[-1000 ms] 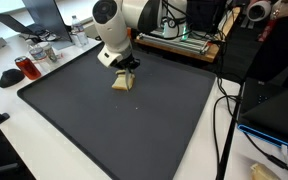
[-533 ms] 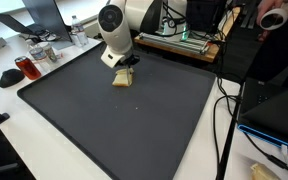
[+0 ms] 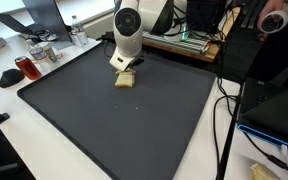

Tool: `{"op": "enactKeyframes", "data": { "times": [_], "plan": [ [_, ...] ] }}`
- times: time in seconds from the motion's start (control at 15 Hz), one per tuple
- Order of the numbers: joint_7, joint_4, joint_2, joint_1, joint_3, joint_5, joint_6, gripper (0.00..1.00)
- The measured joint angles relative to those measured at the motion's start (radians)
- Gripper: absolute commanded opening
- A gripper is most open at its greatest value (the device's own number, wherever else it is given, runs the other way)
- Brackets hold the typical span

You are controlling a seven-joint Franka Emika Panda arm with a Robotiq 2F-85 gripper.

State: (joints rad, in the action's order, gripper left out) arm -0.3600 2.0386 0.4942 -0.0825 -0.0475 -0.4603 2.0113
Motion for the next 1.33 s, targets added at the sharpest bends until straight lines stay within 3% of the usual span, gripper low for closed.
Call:
{"op": "enactKeyframes", "data": {
  "times": [0.93, 1.33],
  "plan": [
    [0.0, -0.029, 0.012, 0.003, -0.021, 0.013, 0.095, 0.01],
    [0.001, -0.068, 0.042, -0.042, -0.018, -0.056, -0.005, 0.01]
  ]
}}
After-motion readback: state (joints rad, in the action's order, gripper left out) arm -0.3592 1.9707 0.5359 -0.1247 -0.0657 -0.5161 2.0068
